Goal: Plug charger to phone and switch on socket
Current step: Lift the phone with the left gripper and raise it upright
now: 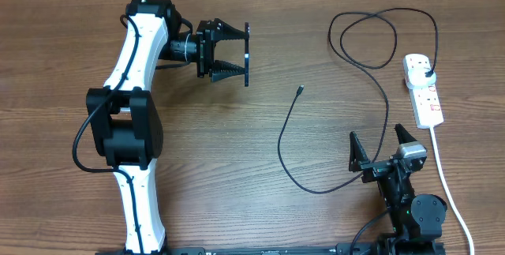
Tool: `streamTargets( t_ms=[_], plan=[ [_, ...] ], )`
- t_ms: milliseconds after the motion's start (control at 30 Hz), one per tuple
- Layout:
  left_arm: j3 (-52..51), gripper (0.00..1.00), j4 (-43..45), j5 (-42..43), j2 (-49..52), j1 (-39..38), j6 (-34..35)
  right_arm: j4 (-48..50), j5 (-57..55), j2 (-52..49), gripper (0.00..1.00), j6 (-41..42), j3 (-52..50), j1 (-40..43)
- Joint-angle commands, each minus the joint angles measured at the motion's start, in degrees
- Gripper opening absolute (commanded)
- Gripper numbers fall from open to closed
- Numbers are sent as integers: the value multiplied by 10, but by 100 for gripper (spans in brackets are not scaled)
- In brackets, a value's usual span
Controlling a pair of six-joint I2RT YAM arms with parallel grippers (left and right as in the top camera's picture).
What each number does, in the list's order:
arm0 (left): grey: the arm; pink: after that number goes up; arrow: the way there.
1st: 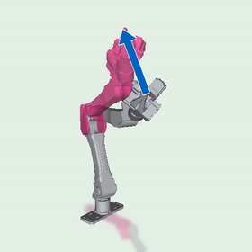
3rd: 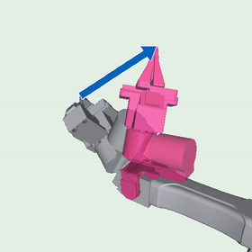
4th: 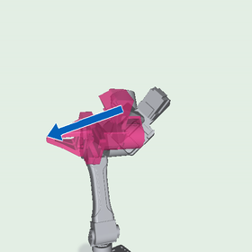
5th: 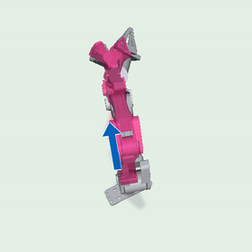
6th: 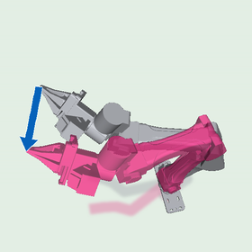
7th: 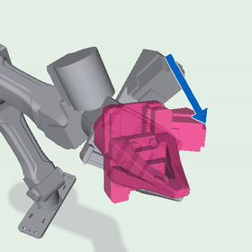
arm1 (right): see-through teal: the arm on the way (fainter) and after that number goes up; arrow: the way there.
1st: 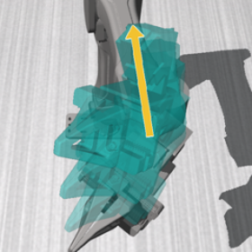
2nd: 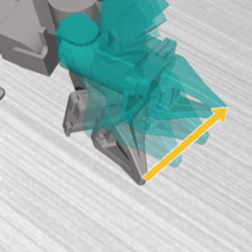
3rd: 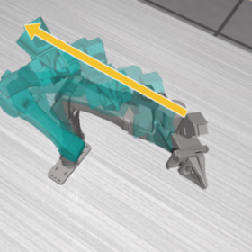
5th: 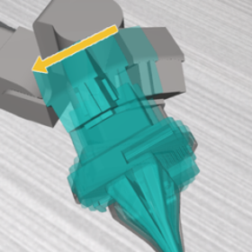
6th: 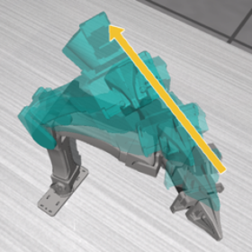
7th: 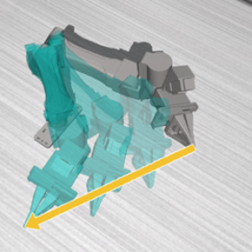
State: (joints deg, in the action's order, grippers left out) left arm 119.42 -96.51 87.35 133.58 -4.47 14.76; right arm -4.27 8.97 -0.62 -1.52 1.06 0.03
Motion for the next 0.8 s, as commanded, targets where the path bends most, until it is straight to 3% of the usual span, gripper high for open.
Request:
streamTargets(
  t_ms=[0,767],
  plan=[
    [16,70,-3,33,1,0,-3,3,-3,5,100,-2,-6,4],
    [16,67,-3,33,1,0,-8,3,-3,5,100,-2,-6,4]
  ],
)
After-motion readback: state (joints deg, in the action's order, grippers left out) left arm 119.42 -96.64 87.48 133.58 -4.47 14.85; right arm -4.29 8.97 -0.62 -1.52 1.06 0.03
